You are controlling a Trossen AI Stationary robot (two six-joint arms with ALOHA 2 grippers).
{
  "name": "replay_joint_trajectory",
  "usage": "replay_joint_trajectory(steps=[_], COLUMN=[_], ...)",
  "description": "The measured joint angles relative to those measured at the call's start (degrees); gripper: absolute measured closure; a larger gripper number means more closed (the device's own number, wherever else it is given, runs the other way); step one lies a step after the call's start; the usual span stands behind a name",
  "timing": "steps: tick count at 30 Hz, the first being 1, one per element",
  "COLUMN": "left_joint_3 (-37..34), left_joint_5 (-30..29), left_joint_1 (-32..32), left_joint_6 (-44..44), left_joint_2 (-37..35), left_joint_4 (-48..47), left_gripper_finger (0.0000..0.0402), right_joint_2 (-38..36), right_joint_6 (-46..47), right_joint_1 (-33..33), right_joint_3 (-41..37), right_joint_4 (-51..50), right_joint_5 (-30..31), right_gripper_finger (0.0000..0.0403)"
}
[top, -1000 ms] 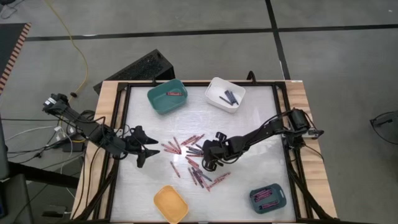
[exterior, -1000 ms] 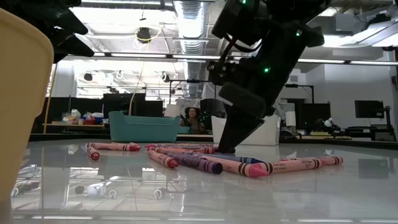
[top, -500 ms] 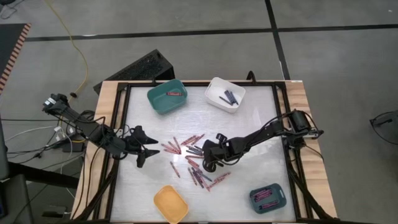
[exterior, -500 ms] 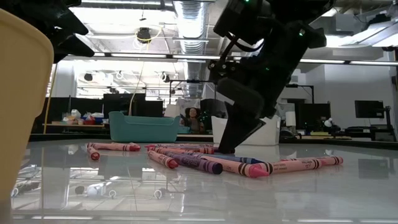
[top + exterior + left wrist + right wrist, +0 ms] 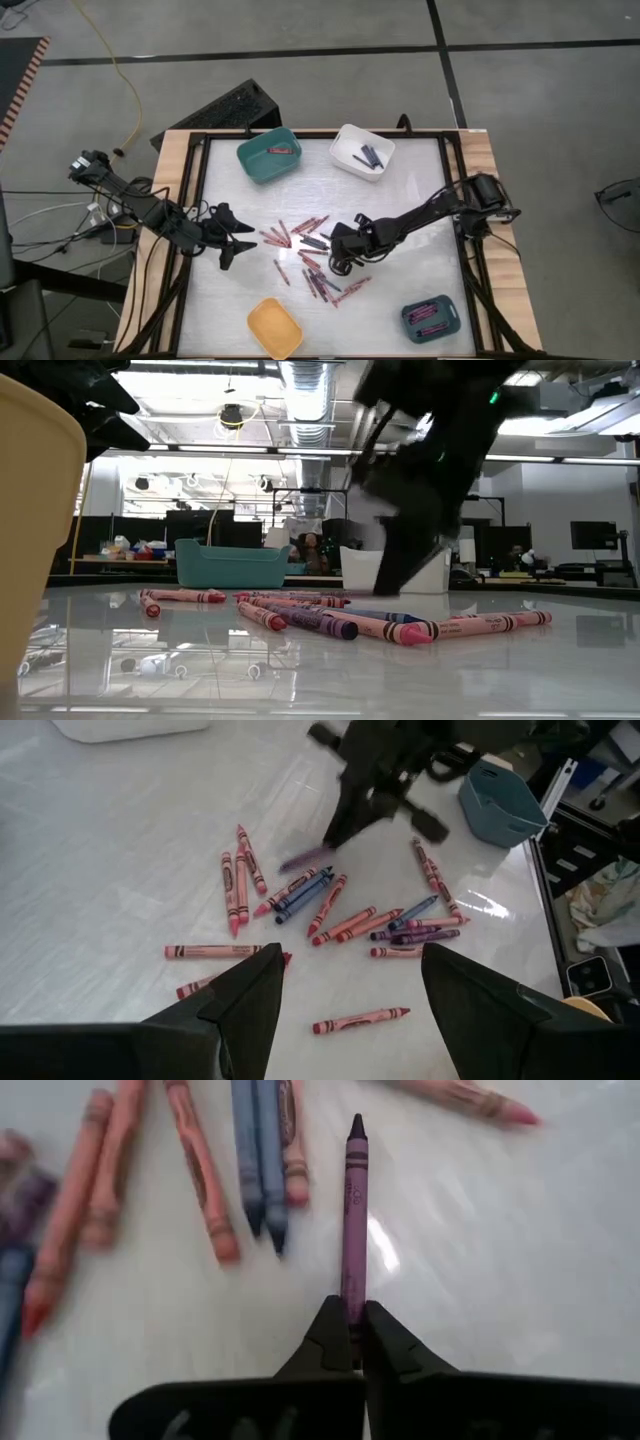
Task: Sort crayons
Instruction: Put the purple crayon into the blue bin
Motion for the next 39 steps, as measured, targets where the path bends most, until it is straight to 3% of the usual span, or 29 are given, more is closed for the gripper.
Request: replay_joint_trajectory(steps=[6,9,13,19,23,28,35,39], left_joint_3=[0.00,0.00,0.00,0.00,0.00,0.00,0.00,0.00], left_joint_5=[0.04,0.61,1.05,1.02,1.01,0.98,0.96,0.91], left_joint_1=[0.00,0.00,0.00,0.00,0.00,0.00,0.00,0.00], left_joint_6=[-0.19,-0.26,-0.27,-0.27,-0.27,-0.27,-0.70,-0.70], left_joint_2=[0.02,0.02,0.00,0.02,0.02,0.02,0.02,0.02], left_joint_4=[0.07,0.09,0.09,0.09,0.34,0.50,0.48,0.48], left_gripper_finger=[0.0174,0.0174,0.0174,0.0174,0.0174,0.0174,0.0174,0.0174], right_joint_2=[-9.49,-14.64,-20.98,-26.63,-27.40,-23.83,-19.29,-18.10], right_joint_6=[2.63,6.47,16.06,38.68,54.30,65.63,67.18,62.21], right_joint_1=[3.19,7.29,16.18,33.43,43.47,51.81,54.42,54.36], right_joint_3=[0.23,0.23,0.38,0.31,0.34,0.33,0.31,0.34], right_joint_4=[-6.24,-11.23,-19.93,-29.40,-31.60,-33.78,-30.70,-29.95], right_joint_5=[0.38,-3.17,-8.36,-10.44,-10.18,-9.79,-10.14,-12.55], right_gripper_finger=[0.0399,0.0399,0.0399,0.0399,0.0399,0.0399,0.0399,0.0399])
